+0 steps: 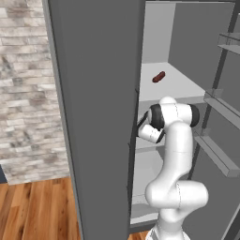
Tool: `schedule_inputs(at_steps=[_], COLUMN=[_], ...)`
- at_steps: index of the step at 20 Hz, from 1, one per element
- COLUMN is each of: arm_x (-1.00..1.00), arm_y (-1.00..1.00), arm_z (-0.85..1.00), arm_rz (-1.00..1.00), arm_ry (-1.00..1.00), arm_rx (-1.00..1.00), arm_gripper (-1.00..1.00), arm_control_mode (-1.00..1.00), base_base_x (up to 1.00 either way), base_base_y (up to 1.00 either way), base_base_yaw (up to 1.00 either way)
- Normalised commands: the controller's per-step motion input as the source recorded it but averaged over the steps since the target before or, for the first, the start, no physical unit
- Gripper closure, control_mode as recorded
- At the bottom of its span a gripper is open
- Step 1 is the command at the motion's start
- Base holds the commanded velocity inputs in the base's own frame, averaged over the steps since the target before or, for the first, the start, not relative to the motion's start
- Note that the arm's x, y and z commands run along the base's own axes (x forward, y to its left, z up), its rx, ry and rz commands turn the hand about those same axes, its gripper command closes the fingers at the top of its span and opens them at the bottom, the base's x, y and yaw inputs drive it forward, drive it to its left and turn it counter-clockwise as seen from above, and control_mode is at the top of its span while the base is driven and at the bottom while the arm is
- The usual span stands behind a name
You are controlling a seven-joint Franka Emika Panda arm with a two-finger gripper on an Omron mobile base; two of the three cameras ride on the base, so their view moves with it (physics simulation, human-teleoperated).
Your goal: Retrieve the sausage and cheese from the fridge and place them on the cutting board on the counter.
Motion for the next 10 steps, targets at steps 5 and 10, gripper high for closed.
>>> schedule_inputs(at_steps=[5,10], arm_x=[0.14,0.18], arm_y=[-0.03,-0.07], arm_z=[-0.07,0.00], arm_rz=[0.01,0.00], arm_ry=[0.00,-0.02], arm_rx=[0.00,0.00], arm_gripper=[-1.00,-1.00], arm_control_mode=[-1.00,-1.00], base_base_x=[0.00,0.00], base_base_y=[0.00,0.00], base_base_yaw=[0.00,0.00])
